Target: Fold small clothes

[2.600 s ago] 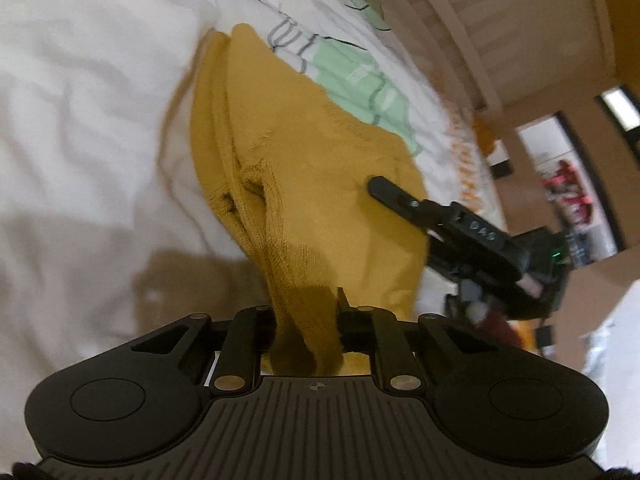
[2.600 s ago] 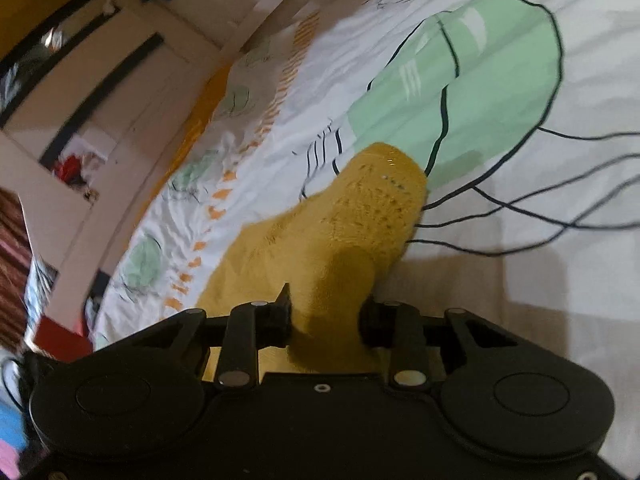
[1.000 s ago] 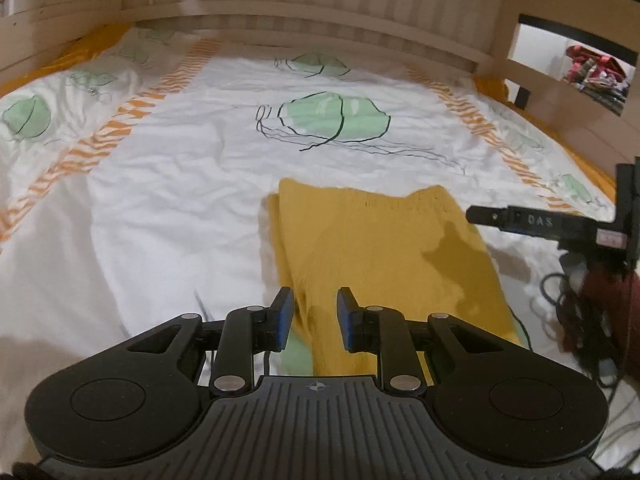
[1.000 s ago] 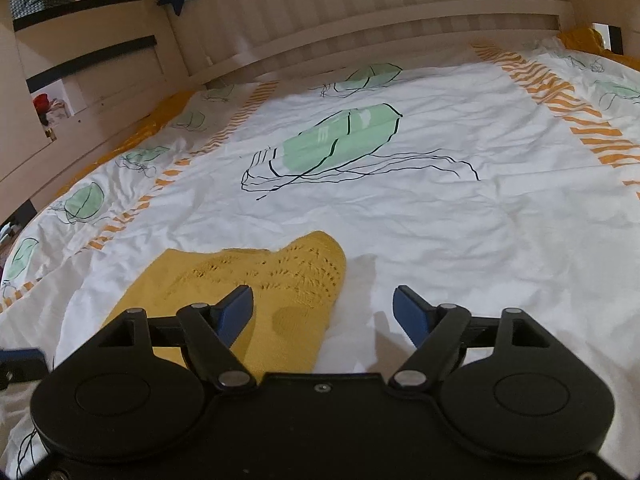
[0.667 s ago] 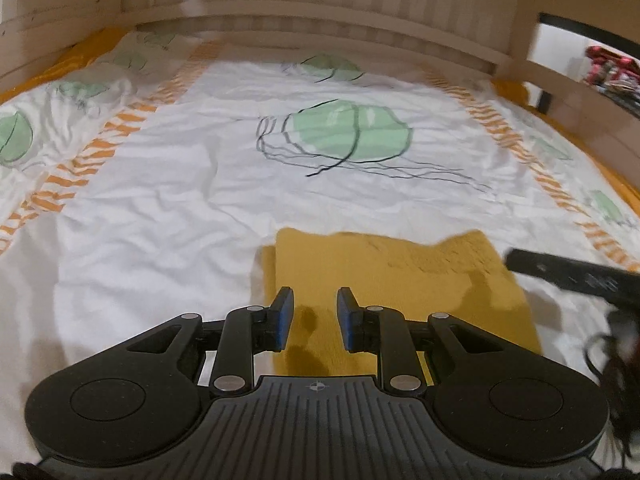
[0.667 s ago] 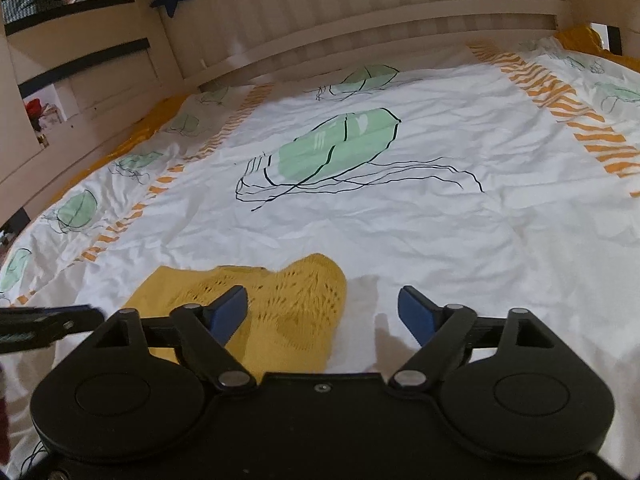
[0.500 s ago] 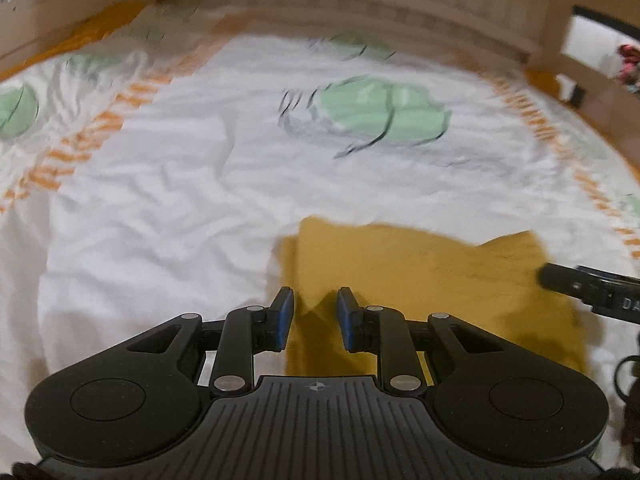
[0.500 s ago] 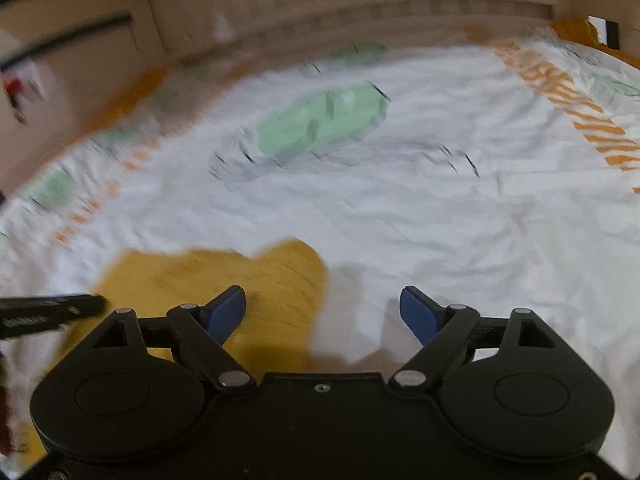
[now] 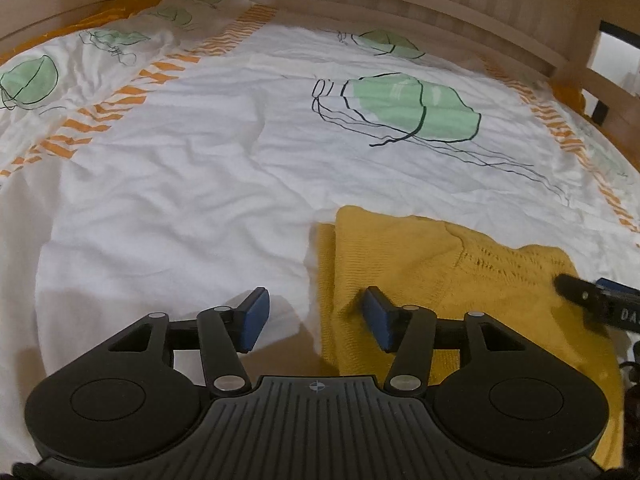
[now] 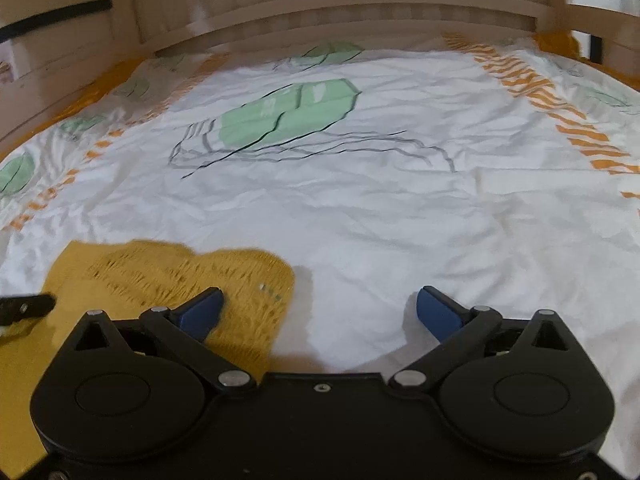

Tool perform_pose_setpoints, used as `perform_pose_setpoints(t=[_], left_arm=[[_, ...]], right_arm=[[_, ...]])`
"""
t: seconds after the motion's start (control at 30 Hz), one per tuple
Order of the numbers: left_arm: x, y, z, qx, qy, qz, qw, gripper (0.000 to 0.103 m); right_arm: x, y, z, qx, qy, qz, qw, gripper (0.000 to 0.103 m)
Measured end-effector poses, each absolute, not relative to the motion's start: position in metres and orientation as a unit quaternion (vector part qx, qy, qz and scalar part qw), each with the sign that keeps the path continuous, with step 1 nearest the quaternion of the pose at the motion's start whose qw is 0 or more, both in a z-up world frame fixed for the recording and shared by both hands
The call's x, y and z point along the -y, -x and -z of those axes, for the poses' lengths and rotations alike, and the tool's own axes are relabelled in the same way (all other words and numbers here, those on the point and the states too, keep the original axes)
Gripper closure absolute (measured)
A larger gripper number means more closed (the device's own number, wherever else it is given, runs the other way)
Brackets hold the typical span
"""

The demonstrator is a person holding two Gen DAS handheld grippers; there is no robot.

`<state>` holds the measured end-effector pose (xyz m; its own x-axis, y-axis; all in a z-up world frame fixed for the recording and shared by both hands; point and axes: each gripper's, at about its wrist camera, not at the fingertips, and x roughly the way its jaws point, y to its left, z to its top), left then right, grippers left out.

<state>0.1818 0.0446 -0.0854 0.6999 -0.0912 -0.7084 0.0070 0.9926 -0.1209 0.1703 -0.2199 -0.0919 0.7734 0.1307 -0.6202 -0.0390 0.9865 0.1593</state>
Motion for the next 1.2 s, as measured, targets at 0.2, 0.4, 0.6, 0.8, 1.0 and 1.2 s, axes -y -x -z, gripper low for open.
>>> perform_pose_setpoints(t=[0.2,0.4,0.6,0.8,1.0,1.2], left_arm=[[-0.044,-0.182,0.086,-0.384,0.053,0.021,0.922,0.048],[-0.050,-0.169,0.075,-0.367,0.065,0.002,0.928,0.049],[-0.056,-0.140,0.058,-0.354,0.071,-0.018,0.932,0.048],[-0.054,-0.110,0.048,-0.371,0.058,0.001,0.927,0.034],[-0.043,-0.075,0.034,-0.352,0.039,0.007,0.935,0.007],[-0.033,-0.049,0.030,-0.355,0.026,0.010,0.934,0.007]], right_arm=[[0.229,-0.172,0.091,-0.327,-0.093,-0.022,0.940,0.001],[0.246,-0.154,0.073,-0.291,-0.146,-0.025,0.945,0.001],[0.241,-0.127,0.048,-0.268,-0.147,-0.037,0.951,0.001],[0.227,-0.089,0.041,-0.273,-0.134,-0.044,0.952,0.001],[0.216,-0.054,0.033,-0.291,-0.123,-0.055,0.947,0.001],[0.205,-0.022,0.027,-0.305,-0.097,-0.056,0.946,0.001]])
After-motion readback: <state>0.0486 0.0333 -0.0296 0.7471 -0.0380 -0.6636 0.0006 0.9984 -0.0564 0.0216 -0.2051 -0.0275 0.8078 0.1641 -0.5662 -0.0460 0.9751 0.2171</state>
